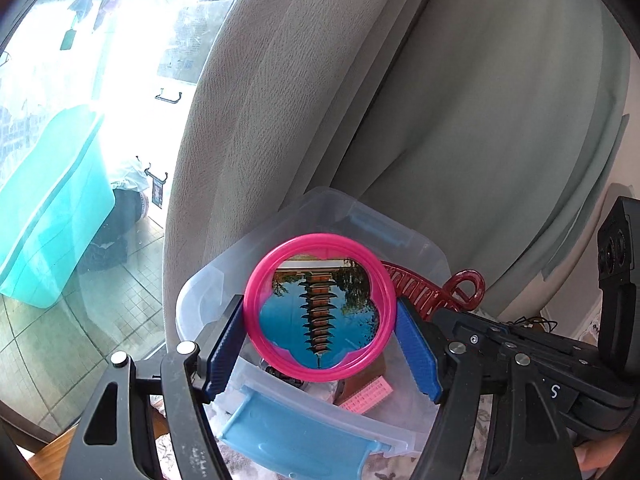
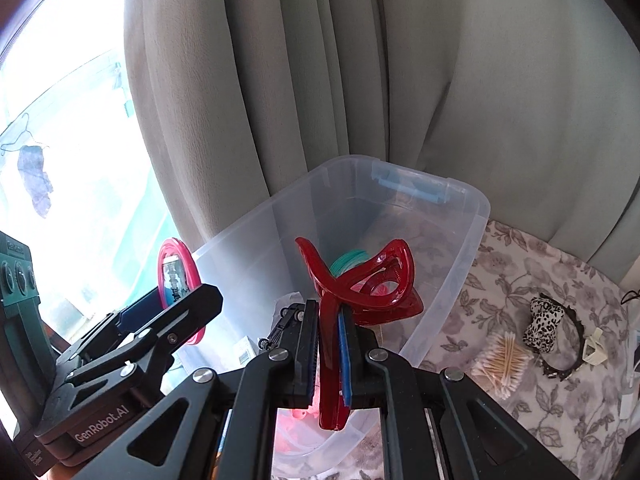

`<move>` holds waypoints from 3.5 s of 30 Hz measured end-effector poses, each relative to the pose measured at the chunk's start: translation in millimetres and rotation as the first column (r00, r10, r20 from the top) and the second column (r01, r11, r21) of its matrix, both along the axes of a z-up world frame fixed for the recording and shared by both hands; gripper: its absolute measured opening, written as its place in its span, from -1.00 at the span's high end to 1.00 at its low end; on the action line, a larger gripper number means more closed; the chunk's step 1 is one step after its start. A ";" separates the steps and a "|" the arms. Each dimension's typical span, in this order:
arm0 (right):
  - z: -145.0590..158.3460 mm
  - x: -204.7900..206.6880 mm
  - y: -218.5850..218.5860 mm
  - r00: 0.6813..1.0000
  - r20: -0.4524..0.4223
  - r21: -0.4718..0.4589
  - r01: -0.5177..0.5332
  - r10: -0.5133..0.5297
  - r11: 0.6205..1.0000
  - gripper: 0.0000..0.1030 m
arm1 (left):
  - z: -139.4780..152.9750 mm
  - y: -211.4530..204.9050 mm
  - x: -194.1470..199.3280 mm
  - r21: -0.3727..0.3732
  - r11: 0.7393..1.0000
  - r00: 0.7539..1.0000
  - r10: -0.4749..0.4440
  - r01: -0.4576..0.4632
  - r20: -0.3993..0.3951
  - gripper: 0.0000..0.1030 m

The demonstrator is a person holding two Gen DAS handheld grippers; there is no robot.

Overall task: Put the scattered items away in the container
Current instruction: 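Open left tool releasing mirror while right tool drops claw clip into box, then move both tools away from the box back toward the items on the bed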

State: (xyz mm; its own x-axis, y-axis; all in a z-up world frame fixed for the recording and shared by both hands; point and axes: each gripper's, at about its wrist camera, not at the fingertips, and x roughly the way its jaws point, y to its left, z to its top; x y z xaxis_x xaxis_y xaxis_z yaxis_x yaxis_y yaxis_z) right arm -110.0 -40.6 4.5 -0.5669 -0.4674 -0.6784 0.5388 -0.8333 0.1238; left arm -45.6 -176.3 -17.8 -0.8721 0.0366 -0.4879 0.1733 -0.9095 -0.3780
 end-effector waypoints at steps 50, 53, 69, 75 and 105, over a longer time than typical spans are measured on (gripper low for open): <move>29.7 64.9 156.6 0.970 -0.019 -0.172 0.237 -0.243 0.956 0.20 | 67.4 116.1 35.4 -0.168 0.967 0.981 -0.185 0.191 0.048 -0.44; 29.7 74.9 176.7 0.960 -0.009 -0.196 0.272 -0.279 0.942 0.20 | 62.4 135.7 31.6 -0.176 0.958 0.974 -0.219 0.225 0.054 -0.44; 20.6 101.9 277.7 0.899 0.041 -0.304 0.427 -0.436 0.852 0.20 | 59.3 238.2 35.5 -0.246 0.894 0.928 -0.362 0.374 0.094 -0.44; 9.6 100.0 298.2 0.884 0.077 -0.326 0.459 -0.460 0.827 0.20 | 54.7 262.2 34.1 -0.268 0.876 0.916 -0.383 0.402 0.122 -0.44; -64.4 61.1 315.3 0.850 0.249 -0.229 0.517 -0.464 0.825 0.19 | -14.3 291.3 -13.8 -0.253 0.865 0.897 -0.387 0.434 0.216 -0.44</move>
